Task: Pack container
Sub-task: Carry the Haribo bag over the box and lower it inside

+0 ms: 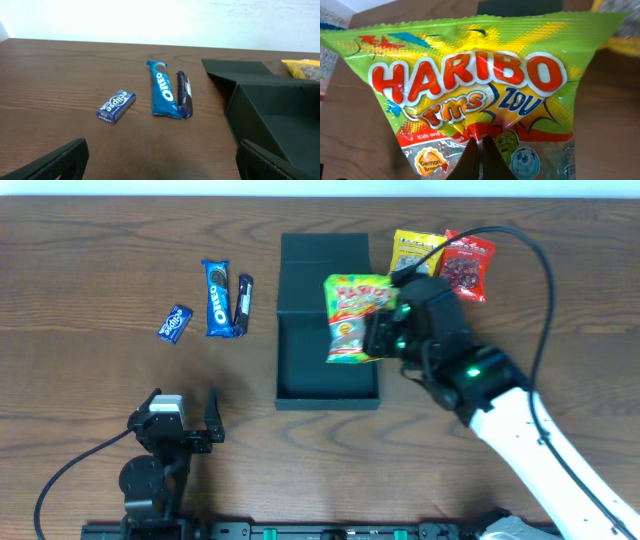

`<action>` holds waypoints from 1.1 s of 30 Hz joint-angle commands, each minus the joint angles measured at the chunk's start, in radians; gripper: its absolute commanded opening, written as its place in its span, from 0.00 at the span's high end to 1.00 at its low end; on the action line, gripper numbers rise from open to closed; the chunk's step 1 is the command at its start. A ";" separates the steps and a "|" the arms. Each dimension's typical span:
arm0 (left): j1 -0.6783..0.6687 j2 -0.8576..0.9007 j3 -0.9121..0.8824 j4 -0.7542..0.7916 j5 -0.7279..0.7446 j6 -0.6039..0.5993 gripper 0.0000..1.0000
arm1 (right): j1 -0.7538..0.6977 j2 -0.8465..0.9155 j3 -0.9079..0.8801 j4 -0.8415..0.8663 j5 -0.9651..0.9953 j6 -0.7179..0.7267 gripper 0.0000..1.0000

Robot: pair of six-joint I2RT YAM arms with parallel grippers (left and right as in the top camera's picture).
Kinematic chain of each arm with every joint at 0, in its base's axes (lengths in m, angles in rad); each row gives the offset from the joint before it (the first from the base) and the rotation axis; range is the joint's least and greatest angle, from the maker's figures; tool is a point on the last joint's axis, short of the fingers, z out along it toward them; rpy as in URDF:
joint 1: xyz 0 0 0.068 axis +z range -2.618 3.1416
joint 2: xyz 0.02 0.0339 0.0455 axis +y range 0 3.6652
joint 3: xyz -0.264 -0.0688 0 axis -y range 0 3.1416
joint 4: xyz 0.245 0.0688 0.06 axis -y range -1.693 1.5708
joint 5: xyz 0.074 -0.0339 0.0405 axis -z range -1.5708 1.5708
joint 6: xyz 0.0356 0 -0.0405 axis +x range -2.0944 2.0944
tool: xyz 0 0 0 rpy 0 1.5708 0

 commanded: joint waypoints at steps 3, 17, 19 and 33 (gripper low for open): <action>0.005 -0.006 -0.027 -0.008 -0.006 0.011 0.05 | 0.101 0.095 0.022 0.072 0.074 0.146 0.99; 0.005 -0.006 -0.027 -0.008 -0.006 0.011 0.05 | 0.152 0.249 0.022 0.147 0.025 -0.946 0.99; 0.005 -0.006 -0.027 -0.008 -0.006 0.011 0.05 | 0.152 0.249 0.022 0.131 0.021 -1.106 0.99; 0.005 -0.006 -0.027 -0.008 -0.006 0.011 0.05 | 0.074 0.249 0.022 0.051 -0.166 -1.373 0.99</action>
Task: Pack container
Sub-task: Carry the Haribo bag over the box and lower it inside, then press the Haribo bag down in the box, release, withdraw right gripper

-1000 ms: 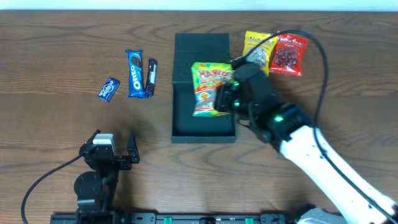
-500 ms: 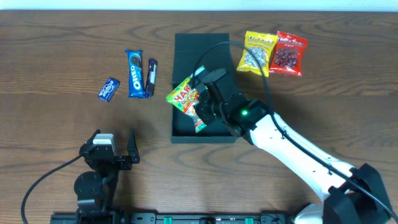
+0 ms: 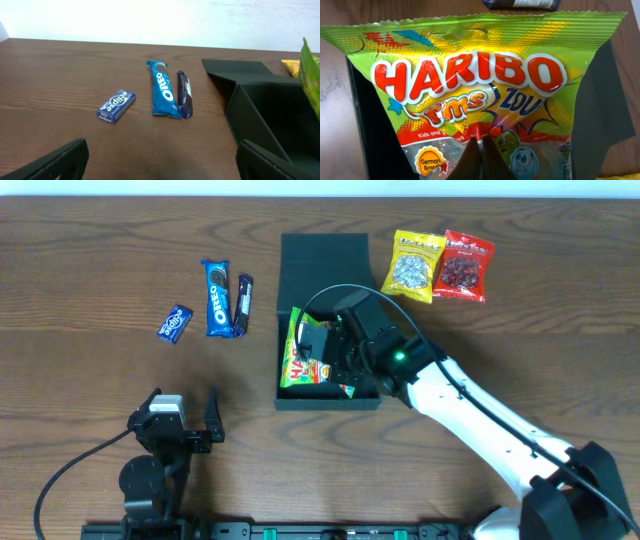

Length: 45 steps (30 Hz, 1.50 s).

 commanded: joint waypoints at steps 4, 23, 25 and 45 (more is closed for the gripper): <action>0.005 -0.006 -0.027 -0.008 -0.006 0.011 0.05 | -0.030 -0.011 0.022 0.005 -0.036 0.021 0.01; 0.005 -0.006 -0.027 -0.008 -0.006 0.011 0.05 | -0.030 0.073 0.022 0.195 -0.008 0.566 0.99; 0.005 -0.006 -0.027 -0.008 -0.006 0.011 0.05 | -0.030 0.125 0.022 0.227 0.008 0.647 0.99; 0.005 -0.006 -0.027 -0.008 -0.006 0.011 0.05 | 0.005 0.427 0.022 0.432 0.172 0.821 0.99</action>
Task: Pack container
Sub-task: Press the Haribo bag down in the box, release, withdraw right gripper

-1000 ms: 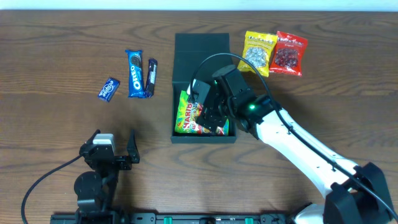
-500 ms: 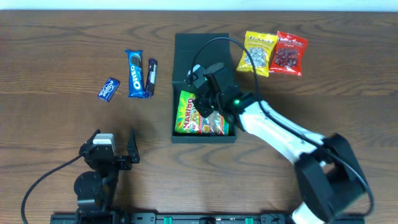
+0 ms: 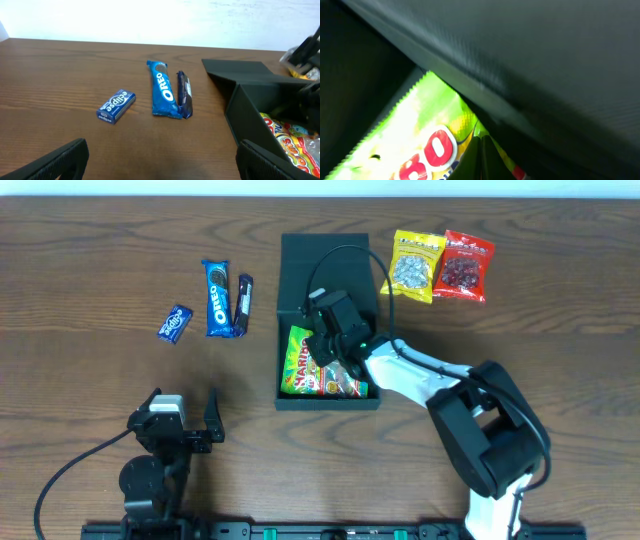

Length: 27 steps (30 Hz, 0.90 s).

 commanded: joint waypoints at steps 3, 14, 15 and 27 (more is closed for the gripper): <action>0.005 -0.006 -0.027 -0.008 -0.006 0.011 0.05 | 0.024 0.035 0.010 -0.017 0.024 0.019 0.99; 0.005 -0.006 -0.027 -0.008 -0.006 0.011 0.05 | 0.024 0.029 0.010 -0.130 -0.104 -0.023 0.99; 0.005 -0.006 -0.027 -0.008 -0.006 0.011 0.05 | 0.024 0.026 0.011 -0.135 -0.104 -0.023 0.99; 0.005 -0.006 -0.027 -0.008 -0.006 0.011 0.05 | 0.023 -0.167 0.014 -0.206 0.101 -0.023 0.99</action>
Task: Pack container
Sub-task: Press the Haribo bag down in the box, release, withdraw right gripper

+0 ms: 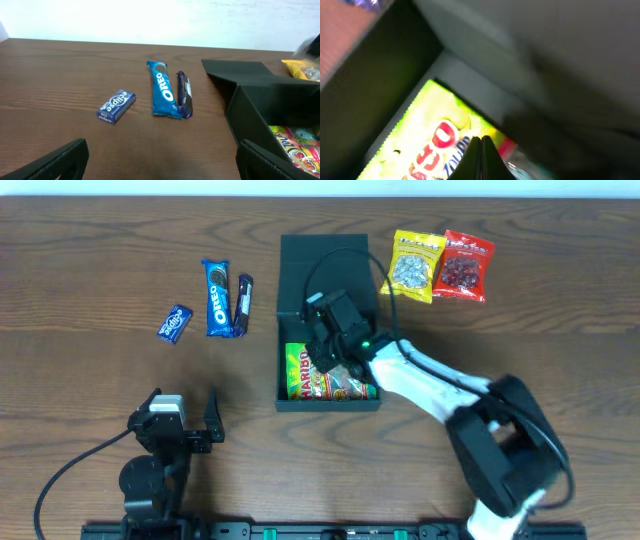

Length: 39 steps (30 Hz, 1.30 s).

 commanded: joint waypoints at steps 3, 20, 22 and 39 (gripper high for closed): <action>0.005 -0.006 -0.027 -0.008 -0.006 0.011 0.05 | -0.002 -0.043 -0.003 -0.118 0.155 -0.008 0.99; 0.005 -0.006 -0.027 -0.008 -0.006 0.011 0.05 | -0.048 0.045 -0.004 -0.231 0.158 0.023 0.99; 0.005 -0.006 -0.027 -0.008 -0.006 0.011 0.05 | -0.048 0.045 -0.004 -0.260 0.158 0.041 0.99; 0.005 -0.006 -0.027 -0.008 -0.006 0.011 0.05 | -0.045 -0.185 0.027 -0.249 0.086 0.040 0.99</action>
